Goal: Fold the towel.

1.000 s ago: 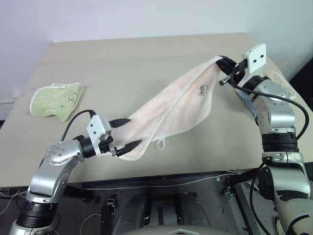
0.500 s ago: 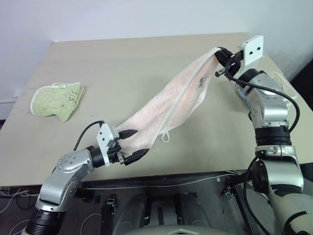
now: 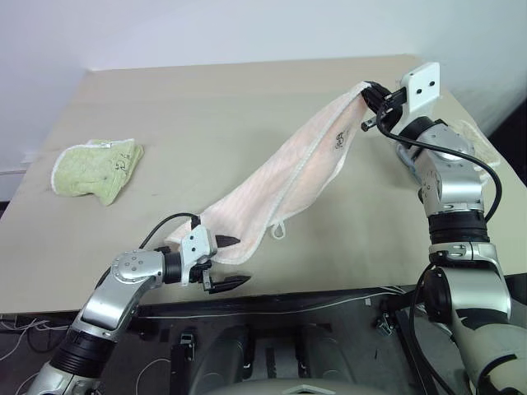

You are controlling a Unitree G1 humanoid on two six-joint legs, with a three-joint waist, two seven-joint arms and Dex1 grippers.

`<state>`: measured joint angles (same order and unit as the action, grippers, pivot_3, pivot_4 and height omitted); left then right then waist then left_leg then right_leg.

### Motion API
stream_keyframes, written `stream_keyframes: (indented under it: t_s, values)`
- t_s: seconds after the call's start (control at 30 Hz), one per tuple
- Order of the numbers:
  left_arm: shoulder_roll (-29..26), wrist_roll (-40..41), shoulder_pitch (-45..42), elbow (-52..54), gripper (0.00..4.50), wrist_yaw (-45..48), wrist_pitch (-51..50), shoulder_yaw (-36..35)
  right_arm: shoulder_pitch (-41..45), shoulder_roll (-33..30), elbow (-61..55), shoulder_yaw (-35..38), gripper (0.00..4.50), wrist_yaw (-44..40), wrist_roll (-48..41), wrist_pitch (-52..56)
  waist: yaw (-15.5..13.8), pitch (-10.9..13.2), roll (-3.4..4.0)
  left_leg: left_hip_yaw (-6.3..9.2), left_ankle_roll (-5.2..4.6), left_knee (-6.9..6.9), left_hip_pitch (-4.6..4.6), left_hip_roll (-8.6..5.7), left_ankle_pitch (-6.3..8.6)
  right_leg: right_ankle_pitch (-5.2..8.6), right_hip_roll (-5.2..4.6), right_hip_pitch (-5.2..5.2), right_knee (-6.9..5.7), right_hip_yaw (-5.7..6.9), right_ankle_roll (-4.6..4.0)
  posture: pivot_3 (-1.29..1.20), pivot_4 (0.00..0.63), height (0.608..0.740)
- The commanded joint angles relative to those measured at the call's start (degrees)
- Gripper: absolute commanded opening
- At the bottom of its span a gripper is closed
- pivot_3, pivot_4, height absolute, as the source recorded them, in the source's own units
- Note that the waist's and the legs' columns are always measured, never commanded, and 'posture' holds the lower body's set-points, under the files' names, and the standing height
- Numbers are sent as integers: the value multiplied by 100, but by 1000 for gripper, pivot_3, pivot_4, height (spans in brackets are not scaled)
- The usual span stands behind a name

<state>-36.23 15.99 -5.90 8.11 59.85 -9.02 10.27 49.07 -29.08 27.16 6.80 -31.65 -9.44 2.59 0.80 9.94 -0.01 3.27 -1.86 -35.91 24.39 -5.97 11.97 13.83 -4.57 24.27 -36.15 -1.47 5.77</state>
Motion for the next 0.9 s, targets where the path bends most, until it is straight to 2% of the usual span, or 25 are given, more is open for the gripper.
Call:
stream_keyframes:
  t_s: [0.03, 0.1, 0.57, 0.77, 0.9]
  values:
    - [-41, -279, -59, -295, 4500, 127, 361, 131, -17, -89, -210, 93, 51, 123, 69, -120, -6, 0, 0, 0, 0, 0, 0, 0, 0, 0, 0, 2, 0, 1, 0, 0, 150, 740]
    - [37, -364, -116, -449, 4500, 86, 466, 161, -78, -87, -276, 95, 51, 152, 80, -115, -8, -1, 1, 0, 0, 0, -1, 0, 0, 0, 0, 3, 0, 1, 0, 0, 150, 740]
    - [67, -498, -225, -858, 12, 174, 683, 199, -162, -197, -306, 156, 0, 261, 110, -77, 10, -4, 6, 0, -5, -1, -3, 0, -3, -1, 0, -4, -1, 0, 1, 0, 150, 740]
    - [91, 82, -82, -391, 12, 217, 378, -143, -182, -195, -264, 139, 0, 271, 148, -88, 15, -5, 7, 0, -8, 4, -2, 0, -4, 0, 0, -2, -1, -2, 1, 0, 150, 740]
    - [72, 960, -195, -164, 12, -113, -273, -1085, -225, -246, -371, 207, 0, 242, 79, 6, 10, -3, 6, 0, -8, 3, 0, 1, -5, 0, 0, 0, -1, -1, 1, 0, 150, 740]
